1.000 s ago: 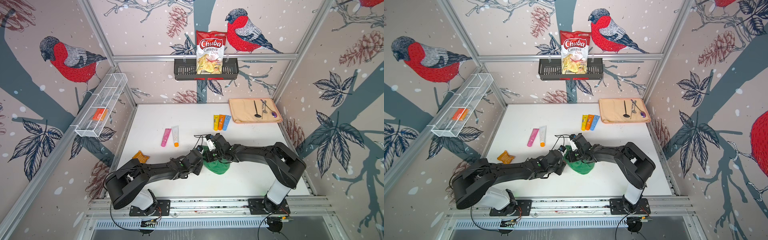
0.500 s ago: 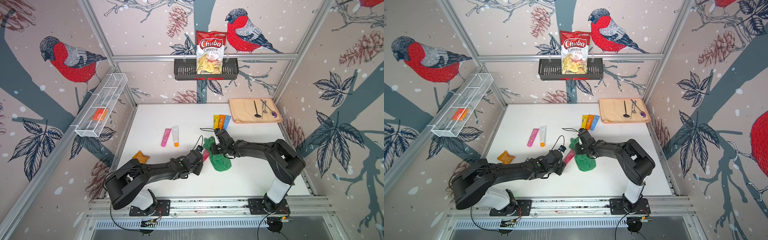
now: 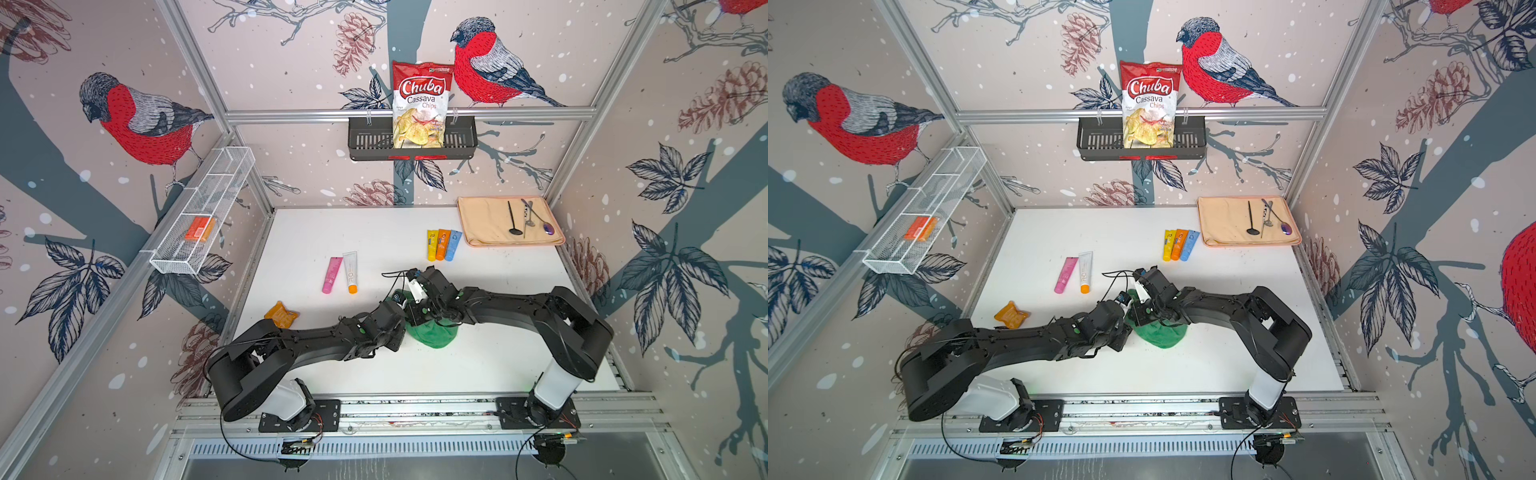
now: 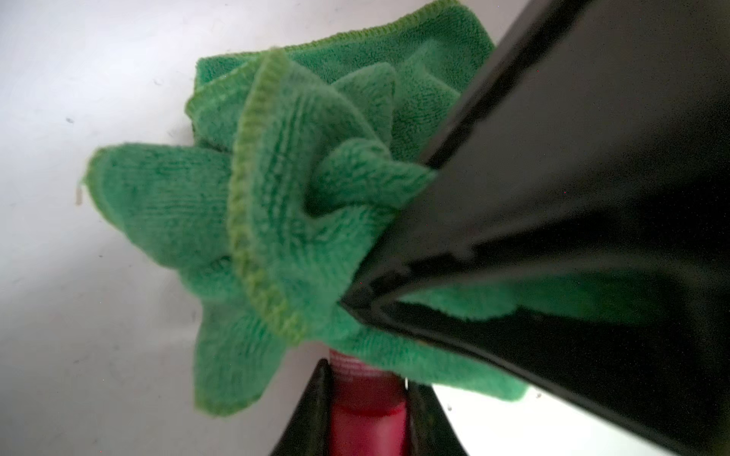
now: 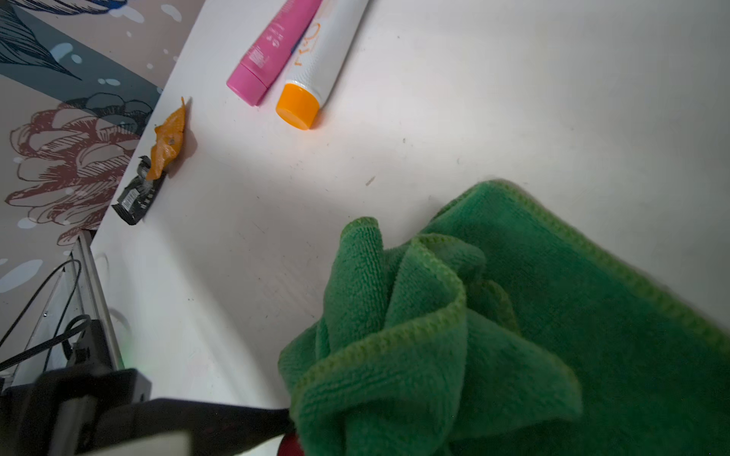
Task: Wipe the surface of the toothpaste tube
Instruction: Wipe the dirt from the toothpaste tube, then place the toothpaste at the center of the board.
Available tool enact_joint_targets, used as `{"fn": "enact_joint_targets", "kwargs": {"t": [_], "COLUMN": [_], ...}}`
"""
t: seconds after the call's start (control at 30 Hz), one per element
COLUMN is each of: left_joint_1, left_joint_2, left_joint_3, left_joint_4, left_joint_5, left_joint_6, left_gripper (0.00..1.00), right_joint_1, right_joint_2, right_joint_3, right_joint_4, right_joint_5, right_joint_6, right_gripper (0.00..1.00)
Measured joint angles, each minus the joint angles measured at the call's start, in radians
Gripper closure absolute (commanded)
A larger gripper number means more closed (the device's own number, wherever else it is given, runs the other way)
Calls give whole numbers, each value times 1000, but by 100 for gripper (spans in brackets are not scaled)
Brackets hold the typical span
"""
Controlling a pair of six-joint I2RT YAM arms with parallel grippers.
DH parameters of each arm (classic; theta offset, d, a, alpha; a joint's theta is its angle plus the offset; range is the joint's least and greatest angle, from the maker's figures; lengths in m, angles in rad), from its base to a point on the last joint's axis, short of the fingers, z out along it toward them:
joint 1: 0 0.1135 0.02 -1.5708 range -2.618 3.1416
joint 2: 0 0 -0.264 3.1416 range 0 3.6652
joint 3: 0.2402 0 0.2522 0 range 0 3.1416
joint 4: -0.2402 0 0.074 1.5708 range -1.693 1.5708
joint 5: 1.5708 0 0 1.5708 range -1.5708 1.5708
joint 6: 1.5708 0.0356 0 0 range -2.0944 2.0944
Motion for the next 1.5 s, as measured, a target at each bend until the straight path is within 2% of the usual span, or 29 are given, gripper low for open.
{"fn": "enact_joint_targets", "kwargs": {"t": [0.13,0.37,0.57,0.7,0.8,1.0,1.3,1.5], "left_joint_1": [5,17,32,58,86,182,283,336], "left_joint_2": [-9,-42,-45,-50,-52,0,202,260], "left_joint_3": [-5,-23,-26,-3,44,176,389,405], "left_joint_4": [2,14,12,-27,-62,-84,-89,-95], "left_joint_5": [0,7,-8,-56,-118,-206,-246,-240], "left_joint_6": [2,2,-6,-31,-65,-129,-183,-249], "left_gripper": [80,81,81,80,80,80,79,78], "right_joint_1": [-25,-137,-183,-196,-223,-232,-217,-202], "right_joint_2": [14,-10,-117,-262,-319,-262,-178,-141], "right_joint_3": [8,-38,-166,-268,-317,-299,-245,-214], "right_joint_4": [-2,-48,0,16,56,75,76,65], "right_joint_5": [42,256,399,473,481,480,476,477], "right_joint_6": [0,0,5,7,8,8,3,0], "right_gripper": [90,90,90,90,90,90,90,90]}}
